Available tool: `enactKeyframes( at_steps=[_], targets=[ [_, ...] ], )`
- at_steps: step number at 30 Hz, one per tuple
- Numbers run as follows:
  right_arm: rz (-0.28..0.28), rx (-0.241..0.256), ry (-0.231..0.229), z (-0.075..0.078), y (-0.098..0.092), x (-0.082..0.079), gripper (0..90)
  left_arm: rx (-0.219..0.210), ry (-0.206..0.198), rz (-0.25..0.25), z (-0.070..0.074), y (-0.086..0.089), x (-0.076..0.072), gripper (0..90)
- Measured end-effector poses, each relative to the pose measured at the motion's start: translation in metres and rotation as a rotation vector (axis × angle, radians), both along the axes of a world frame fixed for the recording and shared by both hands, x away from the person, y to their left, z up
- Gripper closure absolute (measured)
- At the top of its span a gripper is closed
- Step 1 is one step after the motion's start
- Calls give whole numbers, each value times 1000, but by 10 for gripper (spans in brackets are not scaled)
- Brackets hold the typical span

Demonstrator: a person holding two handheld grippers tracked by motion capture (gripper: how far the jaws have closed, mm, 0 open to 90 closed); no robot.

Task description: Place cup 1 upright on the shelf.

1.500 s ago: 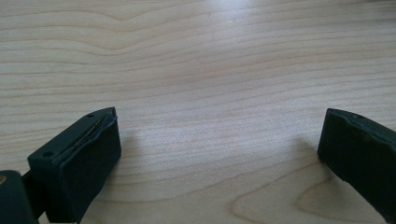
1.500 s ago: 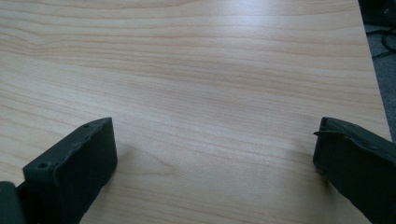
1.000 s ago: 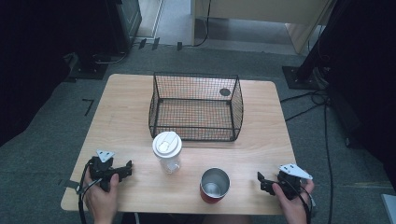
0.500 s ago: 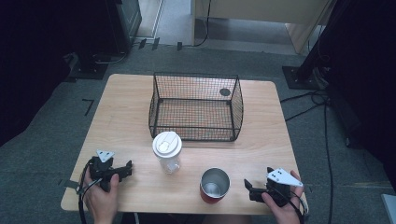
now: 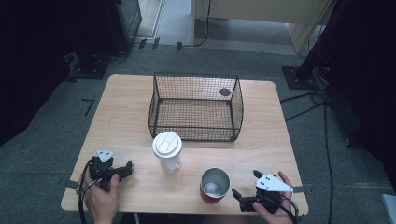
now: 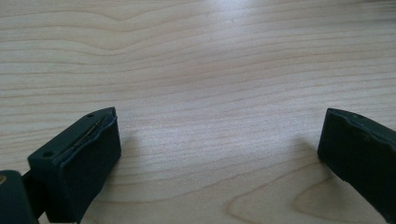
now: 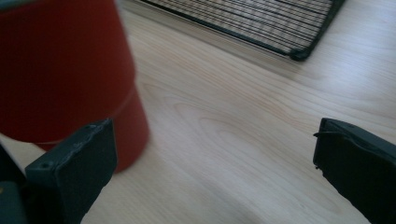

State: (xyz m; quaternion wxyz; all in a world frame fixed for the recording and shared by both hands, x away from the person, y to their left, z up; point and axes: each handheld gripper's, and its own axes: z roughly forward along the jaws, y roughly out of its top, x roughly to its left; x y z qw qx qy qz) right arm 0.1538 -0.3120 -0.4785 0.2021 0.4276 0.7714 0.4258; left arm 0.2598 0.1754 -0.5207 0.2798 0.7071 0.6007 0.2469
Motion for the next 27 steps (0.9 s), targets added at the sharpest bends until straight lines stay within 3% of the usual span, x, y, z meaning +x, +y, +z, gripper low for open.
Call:
enactKeyframes(
  at_steps=[15, 27],
  targets=[
    [127, 8, -17, 4, 25, -10, 0, 0, 0, 0, 0, 0, 0, 0],
    [160, 28, -20, 5, 41, -13, 0, 0, 0, 0, 0, 0, 0, 0]
  ],
)
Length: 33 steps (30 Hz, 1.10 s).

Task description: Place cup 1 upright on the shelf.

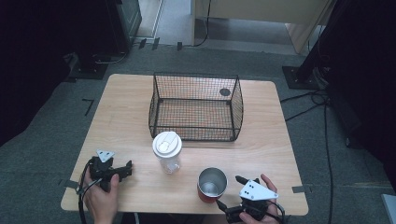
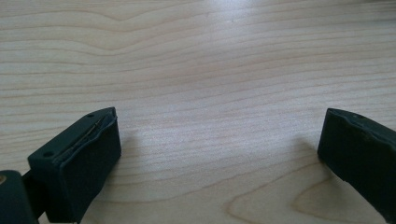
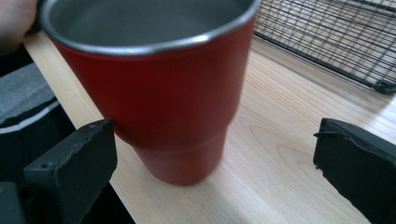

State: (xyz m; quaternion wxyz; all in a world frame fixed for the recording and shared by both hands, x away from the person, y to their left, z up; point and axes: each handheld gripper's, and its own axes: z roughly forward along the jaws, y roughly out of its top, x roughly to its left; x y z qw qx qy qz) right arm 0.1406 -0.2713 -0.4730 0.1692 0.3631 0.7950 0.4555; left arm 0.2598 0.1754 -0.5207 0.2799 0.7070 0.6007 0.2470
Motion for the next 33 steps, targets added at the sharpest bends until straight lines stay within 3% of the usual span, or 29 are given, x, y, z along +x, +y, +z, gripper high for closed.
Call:
enactKeyframes(
  at_steps=[13, 16, 28, 33],
  targets=[
    [8, 48, -12, 6, 16, 3, 0, -1, 0, 0, 0, 0, 0, 0],
    [-2, 91, 4, 8, 23, 5, 0, -2, -1, 1, 0, 0, 0, 0],
    [-29, 105, 1, 9, 39, 13, 1, -3, -2, 2, 0, 0, 0, 0],
    [-58, 83, 8, 8, 49, 17, 25, -1, -2, 1, 0, 0, 0, 0]
  ],
)
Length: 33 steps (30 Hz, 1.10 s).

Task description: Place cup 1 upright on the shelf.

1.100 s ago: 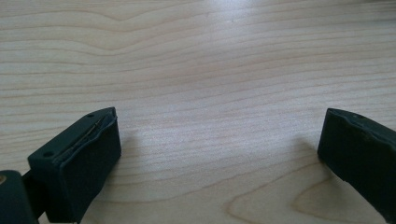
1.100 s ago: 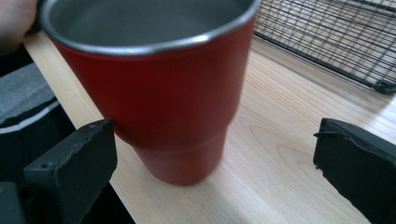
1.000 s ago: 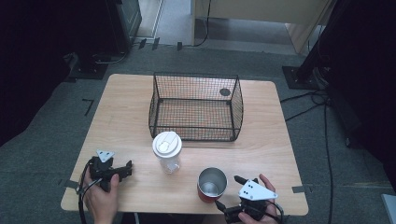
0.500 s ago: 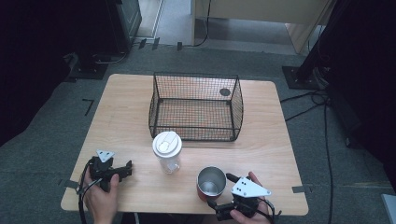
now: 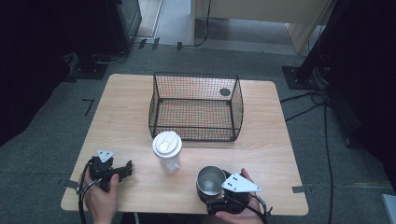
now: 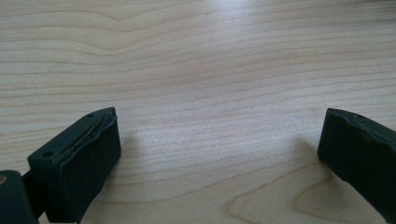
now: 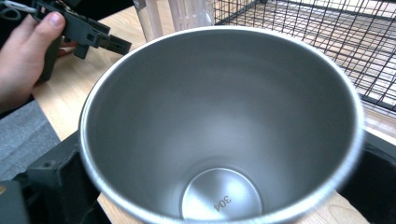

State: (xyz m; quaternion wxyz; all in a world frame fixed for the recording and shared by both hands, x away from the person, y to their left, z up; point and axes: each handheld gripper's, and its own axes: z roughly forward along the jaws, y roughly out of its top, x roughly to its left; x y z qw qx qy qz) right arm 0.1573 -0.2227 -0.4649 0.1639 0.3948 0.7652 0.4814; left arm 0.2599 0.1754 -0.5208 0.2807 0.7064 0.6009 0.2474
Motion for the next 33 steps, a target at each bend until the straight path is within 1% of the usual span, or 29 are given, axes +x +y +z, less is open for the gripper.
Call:
enactKeyframes(
  at_steps=[1, 2, 3, 7, 8, 10, 11, 12, 14, 17, 21, 25, 33],
  targets=[
    [0, 0, 0, 0, 0, 0, 25, 0, 0, 0, 0, 0, 0, 0],
    [-14, -11, -3, -1, 4, 0, 47, 0, 0, 0, 0, 0, 0, 0],
    [-20, -19, -8, -1, 6, 0, 51, 0, 0, 0, 0, 0, 0, 0],
    [-29, -37, -22, 0, 9, 0, 64, 1, 1, -1, 0, 0, 0, 0],
    [-34, -42, -30, 1, 9, 0, 68, 2, 2, -2, 0, 0, 0, 0],
    [-54, -31, -26, 1, 8, 0, 71, 2, 2, -2, 0, 0, 0, 0],
    [-54, -31, -26, 1, 8, 0, 71, 2, 2, -2, 0, 0, 0, 0],
    [-71, -29, -25, 2, 7, 1, 72, 2, 2, -2, 0, 0, 0, 0],
    [-80, -45, -34, 2, 6, 1, 73, 2, 2, -2, 0, 0, 0, 0],
    [-99, -48, -42, 2, 4, 2, 74, 3, 2, -2, 0, 0, 0, 0],
    [-109, -40, -51, 5, 2, 2, 74, 3, 2, -2, 0, 0, 0, 0],
    [-123, -26, -64, 13, 0, 4, 74, 3, 2, -2, 0, 0, 0, 0],
    [-138, -16, -87, 23, 1, 8, 75, 1, 0, -1, 0, 0, 0, 0]
  ],
)
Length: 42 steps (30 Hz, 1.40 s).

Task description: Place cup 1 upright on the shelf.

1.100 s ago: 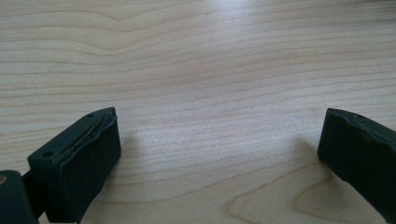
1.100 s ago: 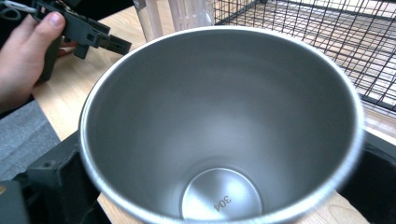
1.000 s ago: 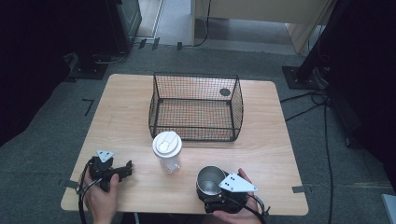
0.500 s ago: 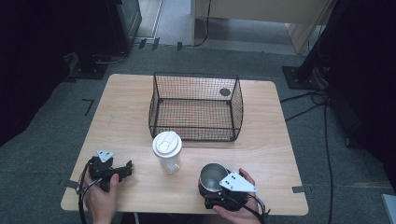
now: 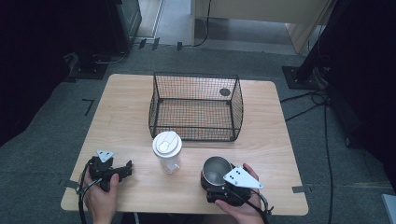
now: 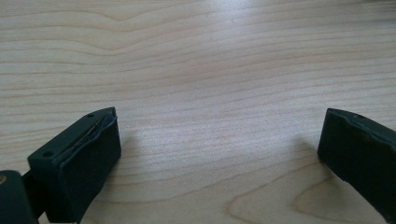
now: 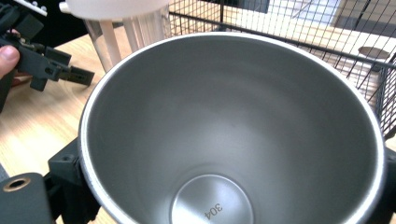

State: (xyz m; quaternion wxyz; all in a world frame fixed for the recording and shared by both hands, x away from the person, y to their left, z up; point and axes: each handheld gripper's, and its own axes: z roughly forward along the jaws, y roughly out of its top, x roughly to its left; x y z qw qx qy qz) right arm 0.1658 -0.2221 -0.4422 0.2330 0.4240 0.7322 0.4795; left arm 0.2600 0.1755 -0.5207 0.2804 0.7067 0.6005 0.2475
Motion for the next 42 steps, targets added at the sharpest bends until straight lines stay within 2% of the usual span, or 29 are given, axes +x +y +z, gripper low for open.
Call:
enactKeyframes(
  at_steps=[6, 11, 22, 33, 40, 42],
  targets=[
    [2, 18, -21, 11, 2, 4, 75, -2, 0, 1, 0, 0, 0, 0],
    [-18, 34, -46, 23, 1, 10, 75, -2, -1, 1, 0, 0, 0, 0],
    [-57, 36, -88, 41, 1, 21, 75, -1, 1, 1, 0, 0, 0, 0],
    [-129, 36, -152, 50, 8, 37, 75, -1, 0, 1, 0, 0, 0, 0],
    [-170, 24, -175, 52, 10, 46, 75, 1, 0, 0, 0, 0, 0, 0],
    [-193, 25, -195, 53, 11, 50, 75, -1, 0, 0, 0, 0, 0, 0]
  ],
)
